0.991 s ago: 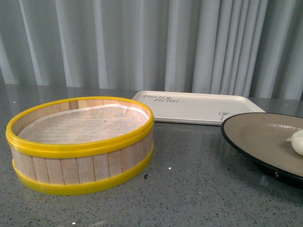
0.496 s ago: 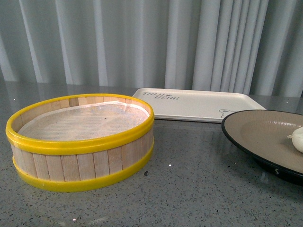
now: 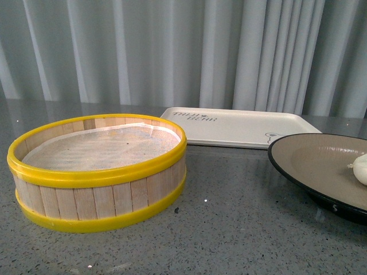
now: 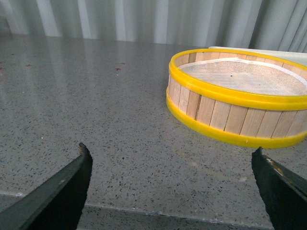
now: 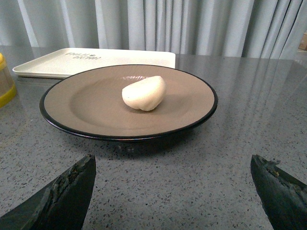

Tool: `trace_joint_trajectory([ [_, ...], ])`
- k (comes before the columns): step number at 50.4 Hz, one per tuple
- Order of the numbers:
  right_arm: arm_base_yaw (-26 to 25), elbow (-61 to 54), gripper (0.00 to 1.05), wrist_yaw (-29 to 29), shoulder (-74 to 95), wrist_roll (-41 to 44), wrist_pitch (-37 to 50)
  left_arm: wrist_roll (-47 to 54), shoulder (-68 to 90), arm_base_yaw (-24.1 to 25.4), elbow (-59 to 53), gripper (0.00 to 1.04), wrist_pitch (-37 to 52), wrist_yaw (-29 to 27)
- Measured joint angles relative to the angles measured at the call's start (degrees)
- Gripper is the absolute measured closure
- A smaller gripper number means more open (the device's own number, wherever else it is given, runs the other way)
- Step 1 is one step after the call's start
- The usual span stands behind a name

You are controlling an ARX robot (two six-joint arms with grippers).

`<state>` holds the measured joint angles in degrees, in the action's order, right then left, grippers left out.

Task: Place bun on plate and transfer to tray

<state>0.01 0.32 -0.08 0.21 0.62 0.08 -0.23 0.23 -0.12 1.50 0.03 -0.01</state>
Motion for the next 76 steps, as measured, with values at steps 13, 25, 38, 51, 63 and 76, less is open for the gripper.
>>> trace_joint_trajectory([
  [13,0.00,0.00,0.08,0.00,0.00,0.00,0.00,-0.02,0.00,0.00,0.00,0.07,0.00,0.00],
  [25,-4.09,8.41,0.08,1.09,12.90,3.85,-6.03,-0.02,-0.02,0.00,0.00,0.07,0.00,0.04],
  [38,-14.99,26.01,0.08,-21.18,21.94,41.62,-27.65,-0.02,-0.02,0.00,0.00,0.07,0.00,0.02],
  [51,-16.68,29.79,0.08,-23.37,32.33,72.26,-27.96,-0.02,-0.02,0.00,0.00,0.07,0.00,0.00],
  [63,-12.13,32.76,0.08,-22.49,46.51,84.39,-18.97,-0.02,-0.02,0.00,0.00,0.07,0.00,0.00],
  [76,-5.60,33.97,0.08,-20.76,54.27,87.14,-13.29,-0.02,0.00,0.00,0.00,0.07,0.00,0.00],
])
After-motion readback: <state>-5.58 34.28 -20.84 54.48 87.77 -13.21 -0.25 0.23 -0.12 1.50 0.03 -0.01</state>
